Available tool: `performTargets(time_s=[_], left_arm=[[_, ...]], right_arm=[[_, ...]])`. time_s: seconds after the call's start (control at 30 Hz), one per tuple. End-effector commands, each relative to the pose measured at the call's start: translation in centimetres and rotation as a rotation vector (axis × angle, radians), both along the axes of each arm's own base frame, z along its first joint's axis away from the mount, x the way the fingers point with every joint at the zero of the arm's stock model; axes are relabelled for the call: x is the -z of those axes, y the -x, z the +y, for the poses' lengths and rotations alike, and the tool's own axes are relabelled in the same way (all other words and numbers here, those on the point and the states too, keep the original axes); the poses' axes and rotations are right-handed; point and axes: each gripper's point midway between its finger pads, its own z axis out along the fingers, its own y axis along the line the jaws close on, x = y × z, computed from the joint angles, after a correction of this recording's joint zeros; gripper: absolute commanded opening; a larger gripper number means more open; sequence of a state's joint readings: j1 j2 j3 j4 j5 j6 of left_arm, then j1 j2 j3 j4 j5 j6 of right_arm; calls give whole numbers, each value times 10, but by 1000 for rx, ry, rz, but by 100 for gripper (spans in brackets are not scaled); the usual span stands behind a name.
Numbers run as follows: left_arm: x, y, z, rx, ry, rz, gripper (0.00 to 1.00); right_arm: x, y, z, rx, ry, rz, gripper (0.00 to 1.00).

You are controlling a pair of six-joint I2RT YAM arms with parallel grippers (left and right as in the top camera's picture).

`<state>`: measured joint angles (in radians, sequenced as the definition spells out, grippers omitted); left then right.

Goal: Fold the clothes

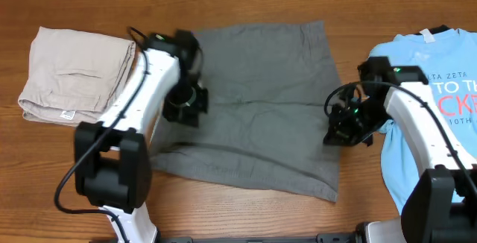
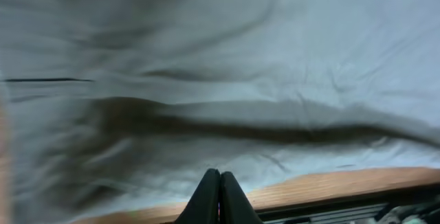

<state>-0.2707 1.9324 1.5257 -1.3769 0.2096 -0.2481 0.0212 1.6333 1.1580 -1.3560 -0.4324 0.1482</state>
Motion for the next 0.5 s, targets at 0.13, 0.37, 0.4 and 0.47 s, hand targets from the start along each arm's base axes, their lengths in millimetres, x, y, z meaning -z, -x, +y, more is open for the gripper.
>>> performTargets(time_s=[0.13,0.37,0.4,0.47], left_arm=[[21,13,-3,8,16,15,4],[31,24,2,12,-4,45,4],[32,24,3,13,-11,44,4],[33,24,4,15,-19,42,4]], right_arm=[[51,32,15,61,13,79,4],[85,79,18,109,58,209,4],[87,85,19,102,62,226,4],[91,98,19,91,71,258,4]])
